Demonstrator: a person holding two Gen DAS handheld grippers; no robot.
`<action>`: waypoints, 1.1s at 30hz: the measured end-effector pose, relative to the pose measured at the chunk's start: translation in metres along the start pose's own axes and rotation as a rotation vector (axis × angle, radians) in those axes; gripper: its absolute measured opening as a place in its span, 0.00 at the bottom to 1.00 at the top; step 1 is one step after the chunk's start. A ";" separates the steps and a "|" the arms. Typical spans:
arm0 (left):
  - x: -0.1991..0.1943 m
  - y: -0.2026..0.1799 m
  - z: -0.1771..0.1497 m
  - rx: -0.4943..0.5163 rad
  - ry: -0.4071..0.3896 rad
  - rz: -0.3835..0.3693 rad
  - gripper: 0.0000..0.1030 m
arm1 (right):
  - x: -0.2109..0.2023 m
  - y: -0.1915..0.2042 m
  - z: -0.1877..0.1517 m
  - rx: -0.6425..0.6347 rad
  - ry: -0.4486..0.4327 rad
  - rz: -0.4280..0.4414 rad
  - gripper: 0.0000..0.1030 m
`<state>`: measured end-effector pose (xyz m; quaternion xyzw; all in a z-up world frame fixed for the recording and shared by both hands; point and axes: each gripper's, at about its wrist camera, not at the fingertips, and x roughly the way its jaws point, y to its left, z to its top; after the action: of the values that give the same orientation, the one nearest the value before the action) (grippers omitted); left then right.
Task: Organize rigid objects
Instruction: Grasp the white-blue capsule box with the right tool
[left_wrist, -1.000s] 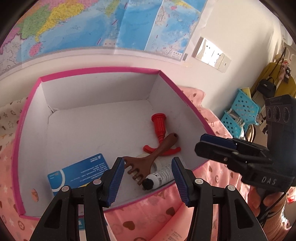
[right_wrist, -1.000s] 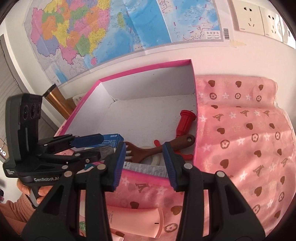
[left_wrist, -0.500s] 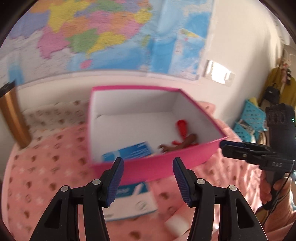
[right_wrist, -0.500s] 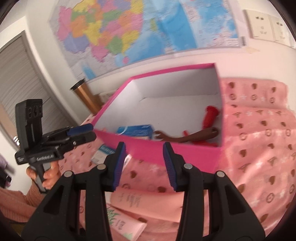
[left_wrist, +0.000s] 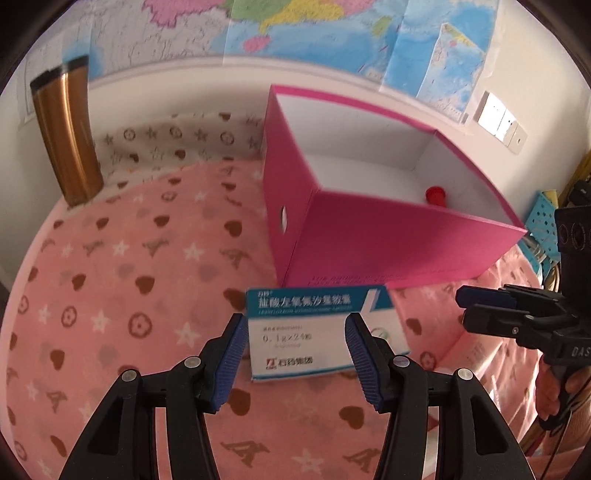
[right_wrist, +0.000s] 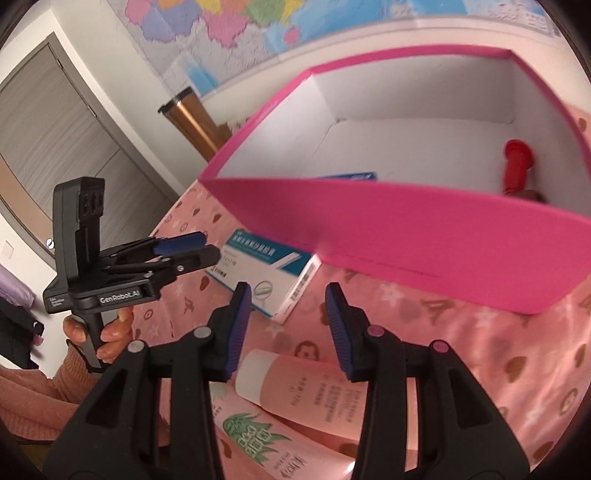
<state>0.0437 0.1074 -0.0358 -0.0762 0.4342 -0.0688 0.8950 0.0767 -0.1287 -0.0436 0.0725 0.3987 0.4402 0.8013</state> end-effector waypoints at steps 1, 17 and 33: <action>0.002 0.000 -0.002 -0.002 0.007 -0.004 0.54 | 0.005 0.002 0.000 -0.002 0.008 0.002 0.43; 0.014 0.007 -0.012 -0.029 0.056 -0.042 0.54 | 0.054 -0.002 0.008 0.037 0.088 -0.007 0.43; 0.015 0.000 -0.016 -0.024 0.076 -0.075 0.55 | 0.056 0.006 0.003 0.024 0.090 -0.026 0.43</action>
<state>0.0402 0.1037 -0.0576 -0.1006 0.4654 -0.0997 0.8737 0.0912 -0.0814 -0.0705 0.0571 0.4403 0.4277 0.7873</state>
